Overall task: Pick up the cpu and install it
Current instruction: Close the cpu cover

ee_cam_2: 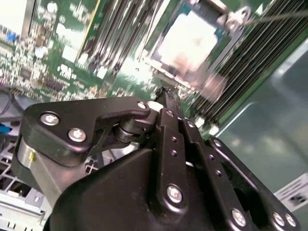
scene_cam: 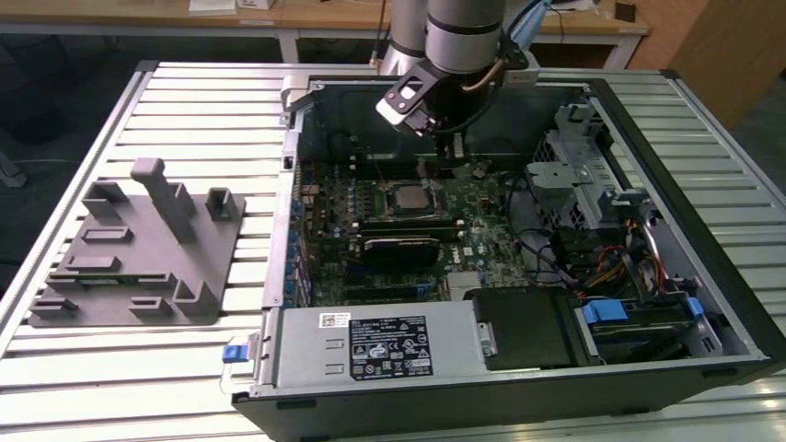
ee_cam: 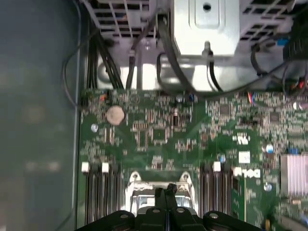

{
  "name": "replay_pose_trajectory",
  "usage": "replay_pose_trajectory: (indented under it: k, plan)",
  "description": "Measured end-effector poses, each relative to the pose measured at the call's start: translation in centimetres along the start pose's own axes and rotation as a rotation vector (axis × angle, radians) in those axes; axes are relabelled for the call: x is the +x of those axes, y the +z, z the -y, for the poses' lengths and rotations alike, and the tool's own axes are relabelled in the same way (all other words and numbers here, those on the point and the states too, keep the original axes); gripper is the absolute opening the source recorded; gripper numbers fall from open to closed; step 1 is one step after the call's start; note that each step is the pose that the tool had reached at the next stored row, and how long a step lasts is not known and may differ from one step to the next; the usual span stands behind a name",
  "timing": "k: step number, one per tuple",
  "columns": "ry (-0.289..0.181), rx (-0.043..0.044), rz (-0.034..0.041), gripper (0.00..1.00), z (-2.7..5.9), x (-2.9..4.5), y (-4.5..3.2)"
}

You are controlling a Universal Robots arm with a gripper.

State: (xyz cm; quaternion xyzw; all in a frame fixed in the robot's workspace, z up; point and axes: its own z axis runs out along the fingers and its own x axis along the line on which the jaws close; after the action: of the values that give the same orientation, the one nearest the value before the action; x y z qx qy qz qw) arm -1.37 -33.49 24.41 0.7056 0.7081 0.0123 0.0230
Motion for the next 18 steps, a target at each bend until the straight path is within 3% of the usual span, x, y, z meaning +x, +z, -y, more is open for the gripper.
replay_pose_trajectory:
  k: [4, 7, 18]
  plan:
    - [0.0, -0.0021, -0.0001, 0.11, 1.34, 0.01, -0.06]
    - [0.0, -0.0024, -0.0001, 0.11, 1.89, 0.01, -0.09]
    - [0.001, -0.0024, 0.0006, 0.11, 2.33, 0.02, 0.7]
